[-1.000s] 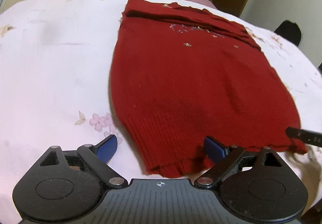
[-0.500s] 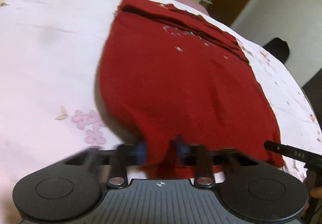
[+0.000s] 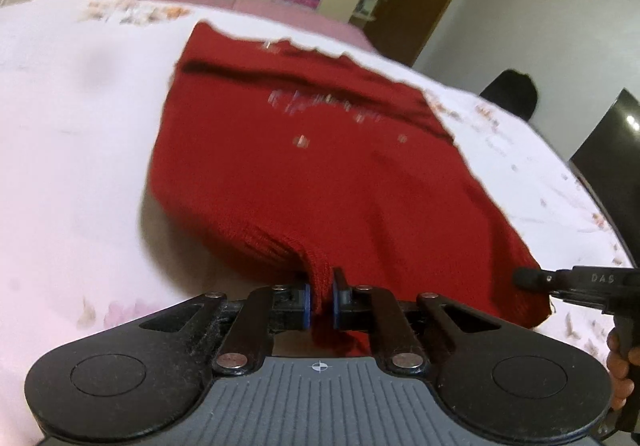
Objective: Fold small clothes
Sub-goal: 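Lift the hem with both grippers and fold it over toward the collar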
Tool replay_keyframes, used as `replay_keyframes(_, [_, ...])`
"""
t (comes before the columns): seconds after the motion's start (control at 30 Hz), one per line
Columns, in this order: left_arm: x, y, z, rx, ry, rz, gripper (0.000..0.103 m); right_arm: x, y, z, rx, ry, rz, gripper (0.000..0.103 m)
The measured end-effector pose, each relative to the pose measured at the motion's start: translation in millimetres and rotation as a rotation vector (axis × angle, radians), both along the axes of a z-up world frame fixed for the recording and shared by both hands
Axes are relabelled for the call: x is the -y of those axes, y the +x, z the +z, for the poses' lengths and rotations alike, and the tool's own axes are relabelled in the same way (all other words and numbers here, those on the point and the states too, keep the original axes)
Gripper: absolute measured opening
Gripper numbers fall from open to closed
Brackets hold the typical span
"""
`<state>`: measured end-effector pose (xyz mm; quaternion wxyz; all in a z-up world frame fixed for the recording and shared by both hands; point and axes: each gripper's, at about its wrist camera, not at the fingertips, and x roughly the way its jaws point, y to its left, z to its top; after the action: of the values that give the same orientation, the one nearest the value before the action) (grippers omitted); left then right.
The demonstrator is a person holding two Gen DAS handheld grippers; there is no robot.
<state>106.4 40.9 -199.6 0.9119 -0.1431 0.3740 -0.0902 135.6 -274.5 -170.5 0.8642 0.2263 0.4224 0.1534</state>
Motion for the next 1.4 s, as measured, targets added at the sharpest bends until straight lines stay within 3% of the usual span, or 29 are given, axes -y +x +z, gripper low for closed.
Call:
replay_keyframes(0.07, [-2,7,11,0.029,-0.010,0.010,0.010,3,4,9,0.034,0.047,-0.001,0.008])
replay_keyframes(0.33, [-9,51,47,0.132,-0.009,0.028,0.010,0,42,40,0.135,0.040,0.018,0.009])
replay_keyframes(0.63, [-14,122,59,0.201,-0.010,0.082,0.009,-4,106,61,0.231,0.028,0.001,0.008])
replay_keyframes(0.87, [-20,185,55,0.213,-0.022,0.140,0.009,-6,163,61,0.264,0.023,-0.023,0.008])
replay_keyframes(1.1, [-27,261,51,0.236,0.023,0.215,0.009,-9,243,53,0.267,0.031,-0.087,0.008])
replay_keyframes(1.4, [-27,352,23,0.174,0.081,0.265,0.009,-14,329,17,0.188,0.026,-0.152,0.008])
